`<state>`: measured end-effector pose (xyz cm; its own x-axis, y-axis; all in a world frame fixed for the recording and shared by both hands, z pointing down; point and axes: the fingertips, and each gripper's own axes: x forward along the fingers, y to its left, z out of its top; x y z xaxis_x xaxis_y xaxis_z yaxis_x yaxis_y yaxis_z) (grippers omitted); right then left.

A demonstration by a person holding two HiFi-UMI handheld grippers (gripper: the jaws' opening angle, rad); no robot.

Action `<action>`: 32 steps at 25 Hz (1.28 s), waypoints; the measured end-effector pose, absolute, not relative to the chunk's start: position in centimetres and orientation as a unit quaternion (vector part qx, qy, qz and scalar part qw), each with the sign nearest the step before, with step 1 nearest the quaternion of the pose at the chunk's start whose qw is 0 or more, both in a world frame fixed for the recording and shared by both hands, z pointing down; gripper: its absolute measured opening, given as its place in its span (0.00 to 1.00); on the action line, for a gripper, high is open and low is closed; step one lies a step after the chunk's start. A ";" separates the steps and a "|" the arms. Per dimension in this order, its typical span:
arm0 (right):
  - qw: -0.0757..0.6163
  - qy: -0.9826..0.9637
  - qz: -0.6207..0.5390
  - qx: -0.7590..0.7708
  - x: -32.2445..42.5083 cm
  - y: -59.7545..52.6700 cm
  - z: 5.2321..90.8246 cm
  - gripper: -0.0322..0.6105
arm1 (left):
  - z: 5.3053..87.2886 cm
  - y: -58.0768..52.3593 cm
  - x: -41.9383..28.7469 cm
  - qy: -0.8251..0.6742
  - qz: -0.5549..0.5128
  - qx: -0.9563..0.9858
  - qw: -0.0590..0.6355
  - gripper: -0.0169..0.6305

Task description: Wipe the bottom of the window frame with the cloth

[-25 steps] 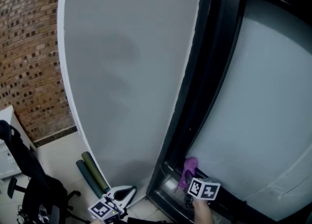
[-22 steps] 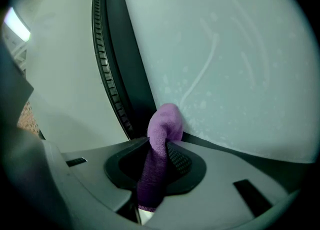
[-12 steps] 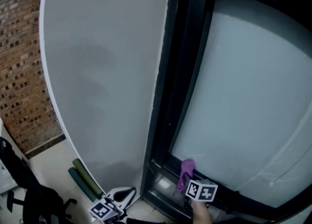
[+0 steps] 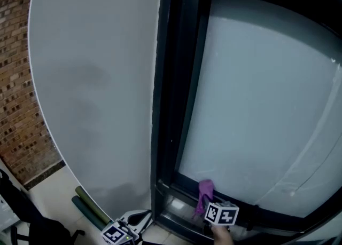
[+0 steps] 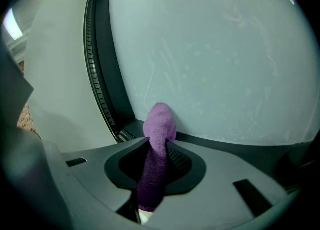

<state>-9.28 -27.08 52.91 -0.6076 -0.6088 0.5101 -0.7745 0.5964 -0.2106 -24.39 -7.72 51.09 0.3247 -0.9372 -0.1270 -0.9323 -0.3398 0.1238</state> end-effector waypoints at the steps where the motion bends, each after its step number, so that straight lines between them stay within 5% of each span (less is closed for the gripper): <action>1: 0.196 -0.869 0.213 0.400 -8.9 -27.0 52.9 0.18 | 51.1 -7.9 -24.2 -0.570 -0.089 0.816 0.014 0.03; 32: 0.163 -0.779 0.220 0.564 3.1 -25.7 52.8 0.18 | 51.6 -12.3 -18.2 -0.432 -0.098 0.895 0.042 0.03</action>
